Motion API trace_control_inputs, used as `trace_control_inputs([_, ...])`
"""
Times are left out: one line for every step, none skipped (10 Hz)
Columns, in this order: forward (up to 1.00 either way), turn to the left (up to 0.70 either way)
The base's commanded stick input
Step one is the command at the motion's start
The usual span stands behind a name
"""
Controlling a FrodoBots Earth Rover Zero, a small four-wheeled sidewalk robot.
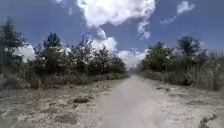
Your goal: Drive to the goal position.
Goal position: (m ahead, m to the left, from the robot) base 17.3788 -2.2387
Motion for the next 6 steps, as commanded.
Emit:
trace_control_inputs([0.45, 0.00])
trace_control_inputs([0.45, 0.00])
trace_control_inputs([0.45, -0.05])
trace_control_inputs([0.45, -0.27])
trace_control_inputs([0.45, -0.27])
trace_control_inputs([0.45, -0.27])
